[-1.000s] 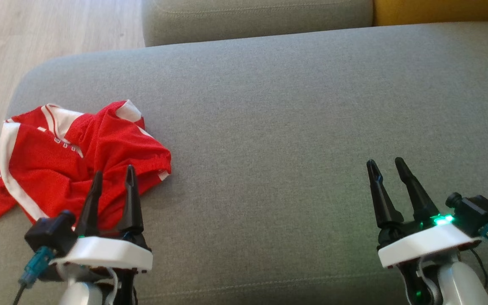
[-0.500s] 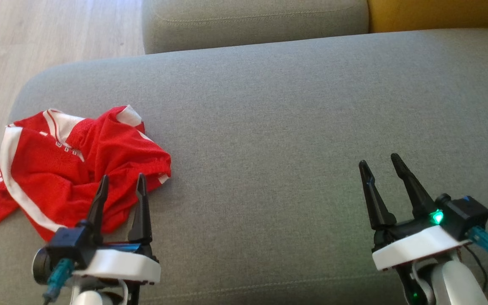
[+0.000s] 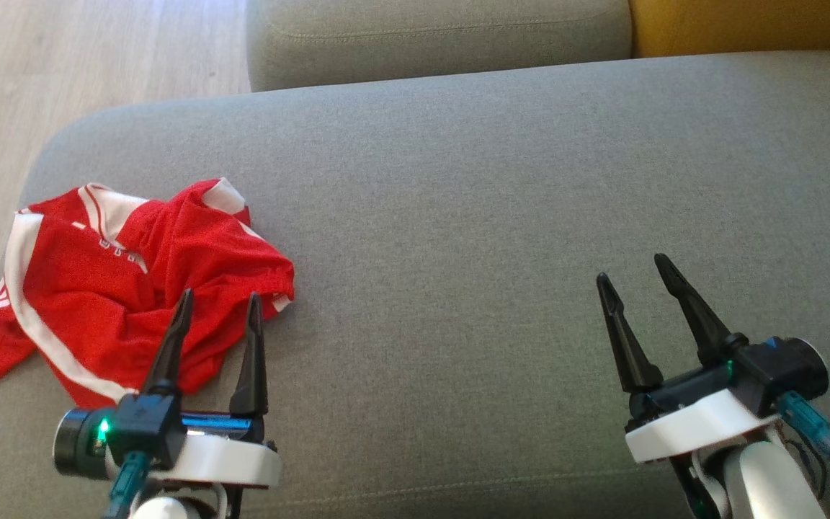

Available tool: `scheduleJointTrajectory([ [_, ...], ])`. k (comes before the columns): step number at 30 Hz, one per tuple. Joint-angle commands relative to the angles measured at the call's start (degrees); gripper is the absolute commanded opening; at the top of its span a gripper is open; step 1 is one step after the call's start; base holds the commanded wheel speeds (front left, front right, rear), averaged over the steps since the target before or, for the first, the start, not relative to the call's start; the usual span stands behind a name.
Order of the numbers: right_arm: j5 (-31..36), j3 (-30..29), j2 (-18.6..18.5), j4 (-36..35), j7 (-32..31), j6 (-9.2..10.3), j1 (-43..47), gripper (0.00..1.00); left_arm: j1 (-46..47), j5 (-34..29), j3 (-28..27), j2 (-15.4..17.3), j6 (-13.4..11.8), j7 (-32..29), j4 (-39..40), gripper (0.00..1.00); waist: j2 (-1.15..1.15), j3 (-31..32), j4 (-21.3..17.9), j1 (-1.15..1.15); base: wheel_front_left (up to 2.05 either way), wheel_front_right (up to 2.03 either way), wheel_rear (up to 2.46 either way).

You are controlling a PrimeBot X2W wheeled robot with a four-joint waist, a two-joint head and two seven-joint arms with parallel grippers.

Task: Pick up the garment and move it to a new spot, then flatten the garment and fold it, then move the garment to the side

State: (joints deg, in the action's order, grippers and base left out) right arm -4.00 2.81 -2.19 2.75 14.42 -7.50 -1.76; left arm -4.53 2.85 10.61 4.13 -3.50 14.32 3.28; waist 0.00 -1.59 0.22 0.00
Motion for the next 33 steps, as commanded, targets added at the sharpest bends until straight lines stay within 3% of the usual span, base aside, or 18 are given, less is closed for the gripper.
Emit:
scheduleJointTrajectory([
  [1, 0.3, 1.4, -0.7, -1.8, 0.6, 0.01, -1.4, 1.0, 1.2, -0.4, -1.6, -0.2, 0.6, 0.7, 1.9, 1.0, 0.0, 0.1, 0.0, 0.0, 0.0, 0.0, 0.0],
  [19, 0.2, 1.1, -0.7, -1.1, 0.6, 0.01, -1.2, 1.0, 1.1, 0.1, -3.1, -0.9, 3.4, 0.7, -1.5, 1.0, 0.0, 0.4, 0.6, 0.0, 0.0, 0.0, 0.0],
  [24, 0.4, 1.4, -0.7, -0.9, 0.6, 0.01, -0.3, 1.0, 1.0, 0.1, -3.1, -1.1, 2.9, 0.7, -2.2, 1.0, 0.0, 1.1, 3.8, 0.0, 0.0, 0.0, 0.0],
  [33, 1.2, 3.6, -0.7, -0.4, 0.6, 0.01, 1.7, 1.0, -0.2, 0.6, -3.6, -1.2, 1.5, 0.7, -2.6, 1.0, 0.0, 2.4, 13.1, 0.0, 0.0, 0.0, 0.0],
])
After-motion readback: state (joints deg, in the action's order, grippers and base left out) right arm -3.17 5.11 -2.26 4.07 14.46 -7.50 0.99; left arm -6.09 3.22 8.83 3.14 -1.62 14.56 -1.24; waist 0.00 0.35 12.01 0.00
